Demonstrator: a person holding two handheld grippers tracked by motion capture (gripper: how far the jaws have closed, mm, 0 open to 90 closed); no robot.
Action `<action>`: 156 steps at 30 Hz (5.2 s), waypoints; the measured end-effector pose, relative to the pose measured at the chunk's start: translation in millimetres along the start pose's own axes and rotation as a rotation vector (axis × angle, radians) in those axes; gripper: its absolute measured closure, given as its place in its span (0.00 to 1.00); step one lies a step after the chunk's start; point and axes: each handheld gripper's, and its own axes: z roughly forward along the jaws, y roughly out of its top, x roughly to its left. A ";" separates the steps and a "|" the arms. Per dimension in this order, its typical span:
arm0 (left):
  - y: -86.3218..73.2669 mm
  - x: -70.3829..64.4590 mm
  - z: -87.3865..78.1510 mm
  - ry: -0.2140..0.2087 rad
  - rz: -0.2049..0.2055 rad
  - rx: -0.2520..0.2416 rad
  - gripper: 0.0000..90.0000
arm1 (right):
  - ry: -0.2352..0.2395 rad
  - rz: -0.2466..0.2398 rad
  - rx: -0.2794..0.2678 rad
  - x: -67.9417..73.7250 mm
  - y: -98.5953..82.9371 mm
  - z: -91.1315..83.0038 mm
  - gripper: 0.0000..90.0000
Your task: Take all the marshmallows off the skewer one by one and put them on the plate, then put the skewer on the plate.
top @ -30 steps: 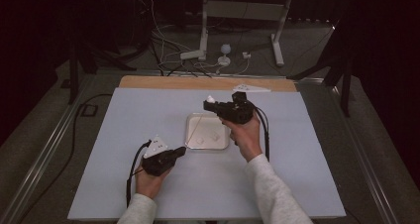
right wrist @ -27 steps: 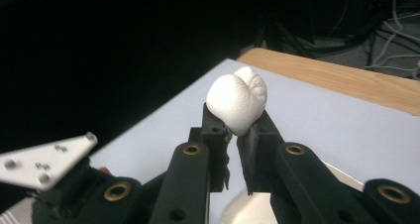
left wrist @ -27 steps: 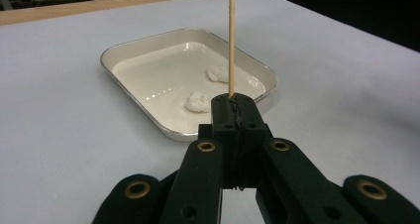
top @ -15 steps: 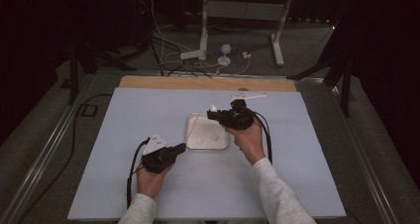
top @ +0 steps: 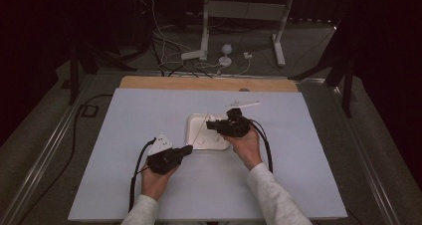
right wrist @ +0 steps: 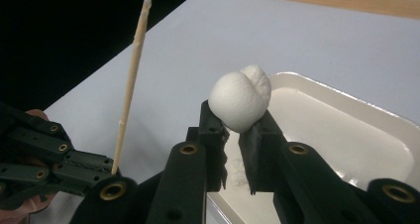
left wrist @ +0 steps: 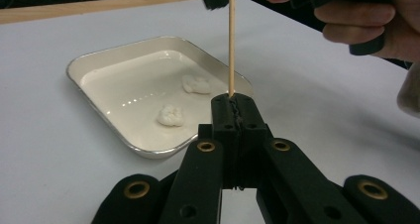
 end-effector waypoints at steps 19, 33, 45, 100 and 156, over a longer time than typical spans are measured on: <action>-1.6 6.7 15.9 0.017 -0.033 0.118 1.00 | -0.032 -0.093 0.092 9.5 -15.4 14.1 0.73; -3.4 10.0 20.1 0.018 -0.051 0.122 1.00 | 0.039 -0.049 0.099 0.4 -17.9 14.1 0.31; -5.9 4.7 30.6 -0.036 -0.035 0.152 1.00 | 0.091 0.001 0.060 1.4 -17.8 18.7 0.14; 10.6 32.2 75.2 0.238 -0.251 0.199 1.00 | 0.002 0.007 -0.010 -6.0 -31.9 -24.4 0.14; 15.9 18.5 -84.2 0.215 -0.066 -0.163 0.01 | -0.148 -0.096 -0.158 -9.4 -81.9 -118.2 0.12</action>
